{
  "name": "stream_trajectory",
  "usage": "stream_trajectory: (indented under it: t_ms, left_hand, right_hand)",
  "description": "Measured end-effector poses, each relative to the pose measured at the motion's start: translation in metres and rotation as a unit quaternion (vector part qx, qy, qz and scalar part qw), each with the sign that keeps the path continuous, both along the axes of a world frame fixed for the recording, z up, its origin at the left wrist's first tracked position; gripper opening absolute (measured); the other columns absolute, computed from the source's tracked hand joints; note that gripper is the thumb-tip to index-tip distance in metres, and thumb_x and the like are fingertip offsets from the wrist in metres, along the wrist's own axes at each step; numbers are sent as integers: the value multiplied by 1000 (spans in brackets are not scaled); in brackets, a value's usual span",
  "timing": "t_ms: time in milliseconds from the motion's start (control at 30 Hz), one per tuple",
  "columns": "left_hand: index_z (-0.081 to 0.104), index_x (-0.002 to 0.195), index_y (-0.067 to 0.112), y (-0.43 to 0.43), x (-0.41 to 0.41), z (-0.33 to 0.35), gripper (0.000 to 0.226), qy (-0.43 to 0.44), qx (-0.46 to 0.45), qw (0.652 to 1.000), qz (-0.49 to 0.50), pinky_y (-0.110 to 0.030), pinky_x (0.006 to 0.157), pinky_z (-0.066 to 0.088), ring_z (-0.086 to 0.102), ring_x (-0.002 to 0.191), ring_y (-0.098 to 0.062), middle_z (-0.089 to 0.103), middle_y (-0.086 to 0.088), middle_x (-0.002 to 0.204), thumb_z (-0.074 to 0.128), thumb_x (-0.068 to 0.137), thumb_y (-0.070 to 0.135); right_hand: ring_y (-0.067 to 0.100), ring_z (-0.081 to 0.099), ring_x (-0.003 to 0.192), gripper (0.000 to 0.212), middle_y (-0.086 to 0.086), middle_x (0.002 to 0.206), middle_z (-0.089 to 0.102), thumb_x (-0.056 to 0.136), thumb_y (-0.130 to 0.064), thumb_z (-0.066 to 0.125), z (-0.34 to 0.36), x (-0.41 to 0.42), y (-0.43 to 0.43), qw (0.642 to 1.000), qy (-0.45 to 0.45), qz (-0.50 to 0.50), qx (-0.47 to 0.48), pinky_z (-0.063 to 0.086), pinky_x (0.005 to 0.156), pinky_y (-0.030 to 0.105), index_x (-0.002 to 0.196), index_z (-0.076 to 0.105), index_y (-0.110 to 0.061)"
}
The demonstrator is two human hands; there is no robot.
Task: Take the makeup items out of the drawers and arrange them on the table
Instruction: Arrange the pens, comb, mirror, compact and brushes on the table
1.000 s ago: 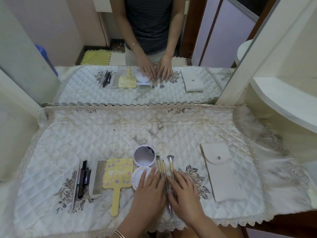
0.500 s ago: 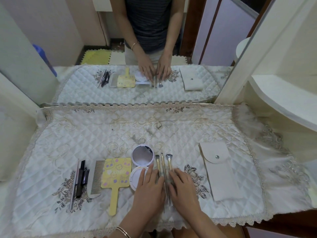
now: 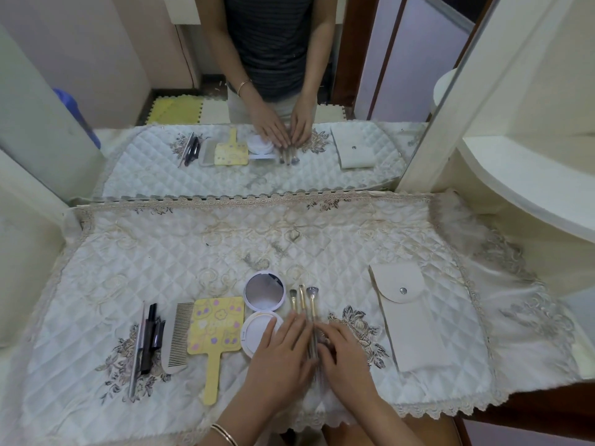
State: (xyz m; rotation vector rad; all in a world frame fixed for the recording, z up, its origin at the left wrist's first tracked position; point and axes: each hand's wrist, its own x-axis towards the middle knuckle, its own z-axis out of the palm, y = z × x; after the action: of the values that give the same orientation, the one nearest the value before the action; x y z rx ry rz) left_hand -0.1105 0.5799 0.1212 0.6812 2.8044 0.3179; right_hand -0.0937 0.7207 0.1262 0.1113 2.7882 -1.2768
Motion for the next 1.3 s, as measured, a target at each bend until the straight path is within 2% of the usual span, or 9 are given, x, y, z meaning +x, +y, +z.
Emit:
stream_trajectory:
  t_ms: [133,233,433,500,633,833,1033,1200,1300]
  left_hand:
    - [65,113,16,-1,-4,-6,71,-10,-20,1000,-12,-34,110,4,35,123,-11,65,2,122,5,94,48]
    - [68,108,19,-4,-3,-6,52,-7,-15,999,-29,-34,109,3,36,123,-10,66,2,121,28,88,47]
    - [67,107,19,-4,3,-7,49,24,-6,999,-23,-33,109,4,36,123,-10,66,3,121,29,88,43]
    - [66,110,18,-3,3,-7,61,22,-6,1000,-12,-33,109,4,36,123,-10,65,3,122,13,94,43]
    - [55,121,16,0,3,-7,57,10,-7,1000,-11,-33,110,5,34,126,-12,62,1,127,18,93,49]
    - [45,128,22,4,3,-10,56,10,-26,1000,-13,-36,109,6,32,128,-14,58,3,131,18,91,54]
    - [43,130,23,4,6,-10,61,-9,-38,999,7,-36,110,3,37,127,-12,58,5,131,7,91,54]
    - [41,131,21,2,7,-12,62,8,-30,999,13,-37,109,6,14,136,-11,53,5,135,6,91,54]
    - [41,131,19,1,9,-13,62,11,-26,1000,11,-38,109,6,19,136,-13,55,3,134,8,92,54]
  right_hand:
    - [2,43,109,36,-3,121,54,85,-20,55,-3,9,10,999,-1,7,41,26,96,7,121,58,-16]
    - [13,51,111,48,-2,119,58,80,-43,44,-9,13,9,997,-7,27,77,38,99,22,120,59,-22]
    - [9,42,116,45,-2,125,53,82,-29,50,-11,9,5,996,-10,35,78,30,102,19,126,55,-20]
    - [13,47,116,42,-2,123,55,83,-30,53,-8,8,7,996,-21,39,78,37,104,26,125,56,-20]
    - [20,58,106,42,0,113,64,79,-45,46,6,6,34,987,60,-11,148,50,92,40,110,64,-24]
    - [32,1,144,79,11,157,1,81,-59,51,18,-7,109,960,-110,-137,219,6,116,49,144,12,-33]
    - [33,13,139,86,16,153,17,79,-58,54,17,-8,92,960,-138,-150,193,18,113,44,145,8,-28]
    - [32,10,138,84,12,154,10,80,-57,52,18,6,42,972,-127,-85,178,19,113,44,145,4,-30]
    - [32,10,138,84,12,155,8,81,-55,52,15,10,22,976,-120,-71,169,20,113,44,145,4,-30]
